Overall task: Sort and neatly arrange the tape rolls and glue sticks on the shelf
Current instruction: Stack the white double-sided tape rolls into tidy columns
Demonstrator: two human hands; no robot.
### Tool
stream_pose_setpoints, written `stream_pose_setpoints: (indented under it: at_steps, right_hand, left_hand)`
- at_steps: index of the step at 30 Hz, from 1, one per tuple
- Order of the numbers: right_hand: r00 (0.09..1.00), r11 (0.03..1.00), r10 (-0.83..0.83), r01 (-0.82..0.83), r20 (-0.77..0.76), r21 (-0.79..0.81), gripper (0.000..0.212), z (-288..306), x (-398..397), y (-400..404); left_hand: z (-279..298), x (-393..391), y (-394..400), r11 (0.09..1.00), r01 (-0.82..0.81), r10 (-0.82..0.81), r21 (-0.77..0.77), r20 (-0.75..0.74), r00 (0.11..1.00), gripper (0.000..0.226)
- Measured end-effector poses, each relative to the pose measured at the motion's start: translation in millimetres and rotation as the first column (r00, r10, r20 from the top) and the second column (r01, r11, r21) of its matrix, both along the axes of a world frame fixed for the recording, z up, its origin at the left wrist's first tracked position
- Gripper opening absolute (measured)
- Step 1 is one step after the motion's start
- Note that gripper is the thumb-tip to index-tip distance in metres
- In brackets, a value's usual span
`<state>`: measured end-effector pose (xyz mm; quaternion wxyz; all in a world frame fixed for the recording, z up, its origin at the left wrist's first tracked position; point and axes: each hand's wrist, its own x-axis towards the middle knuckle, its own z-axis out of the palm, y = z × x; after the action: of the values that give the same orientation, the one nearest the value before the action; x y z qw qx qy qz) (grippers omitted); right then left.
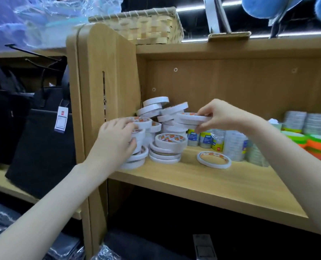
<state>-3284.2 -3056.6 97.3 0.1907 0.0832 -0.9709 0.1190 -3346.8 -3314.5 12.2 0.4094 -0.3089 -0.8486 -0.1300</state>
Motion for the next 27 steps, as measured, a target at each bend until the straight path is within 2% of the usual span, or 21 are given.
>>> stream_pose_setpoints:
  at_steps: [2, 4, 6, 7, 8, 10, 12, 17, 21, 24, 27]
  right_hand:
    - [0.995, 0.995, -0.095, 0.095, -0.010, 0.012, 0.012, -17.5, 12.9, 24.0]
    - [0.990, 0.990, -0.143, 0.143, -0.023, 0.011, 0.018, -35.3, 21.9, 40.8]
    - [0.985, 0.983, -0.170, 0.166, 0.041, 0.080, 0.010, -53.4, 24.6, 52.3]
    - [0.980, 0.982, -0.169, 0.159, 0.105, 0.102, 0.017, -61.6, 25.1, 55.7]
    - [0.974, 0.985, -0.158, 0.144, 0.165, 0.094, 0.020, -67.9, 25.3, 59.0]
    - [0.973, 0.995, -0.103, 0.104, 0.206, 0.006, 0.011, -71.0, 28.1, 60.9]
    - [0.973, 0.996, -0.079, 0.088, 0.216, -0.035, 0.014, -66.7, 29.3, 60.2]
    - [0.953, 0.995, -0.098, 0.103, 0.286, -0.004, 0.032, -63.3, 21.3, 53.7]
    - [0.939, 0.996, -0.088, 0.094, 0.332, -0.002, 0.030, -57.8, 17.7, 51.4]
    - [0.954, 0.995, -0.047, 0.071, 0.295, -0.073, 0.010, -50.2, 15.4, 49.5]
    - [0.988, 0.998, -0.004, 0.013, 0.155, -0.061, 0.013, -42.4, 7.6, 37.1]
  left_hand:
    - [-1.2, 4.6, 22.0, 0.996, 0.068, -0.070, -0.059, -0.045, 0.997, 0.033]
    - [0.8, 8.7, 43.0, 0.991, 0.093, -0.093, -0.100, 0.002, 0.996, 0.033]
    - [0.7, 6.9, 58.2, 0.984, 0.075, -0.064, -0.164, 0.069, 0.996, 0.035]
    - [0.9, 6.0, 63.3, 0.975, 0.049, -0.028, -0.215, 0.096, 0.995, 0.035]
    - [0.2, 5.5, 67.1, 0.966, 0.030, 0.003, -0.258, 0.126, 0.992, 0.034]
    - [0.4, 5.4, 71.7, 0.961, 0.019, 0.028, -0.277, 0.166, 0.986, 0.031]
    - [2.1, 4.8, 72.7, 0.965, 0.020, 0.029, -0.263, 0.179, 0.983, 0.030]
    - [2.4, 2.8, 72.6, 0.964, 0.025, 0.029, -0.264, 0.202, 0.979, 0.031]
    - [-1.9, 0.4, 66.2, 0.978, 0.090, -0.058, -0.188, 0.165, 0.985, 0.031]
    - [-1.6, 2.4, 52.5, 0.985, 0.155, -0.147, -0.075, 0.099, 0.984, 0.031]
    - [-3.2, 0.7, 32.6, 0.989, 0.147, -0.146, 0.004, 0.081, 0.986, 0.032]
